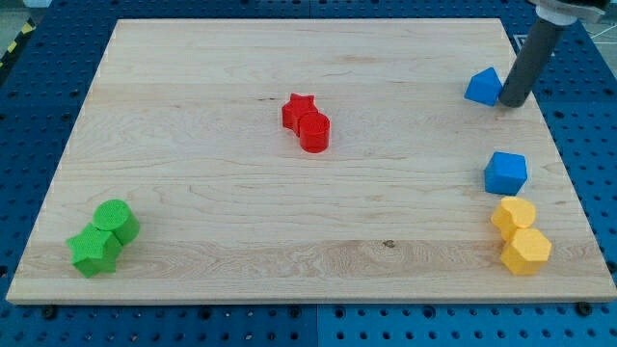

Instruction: Move blue triangle to the blue cube

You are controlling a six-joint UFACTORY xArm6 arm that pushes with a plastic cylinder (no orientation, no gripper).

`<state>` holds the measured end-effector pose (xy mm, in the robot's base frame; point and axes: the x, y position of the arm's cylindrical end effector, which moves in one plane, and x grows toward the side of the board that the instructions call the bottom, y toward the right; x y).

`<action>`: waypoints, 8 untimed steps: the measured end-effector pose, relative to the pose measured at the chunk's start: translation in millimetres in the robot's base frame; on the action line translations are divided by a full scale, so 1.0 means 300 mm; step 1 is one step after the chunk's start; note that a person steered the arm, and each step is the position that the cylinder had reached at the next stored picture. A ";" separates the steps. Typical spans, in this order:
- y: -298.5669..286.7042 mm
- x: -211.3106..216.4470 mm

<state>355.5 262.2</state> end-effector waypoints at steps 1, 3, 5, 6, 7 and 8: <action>0.001 -0.195; -0.072 -0.267; -0.093 -0.170; -0.093 -0.091; -0.093 0.014; -0.093 0.118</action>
<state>391.0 234.5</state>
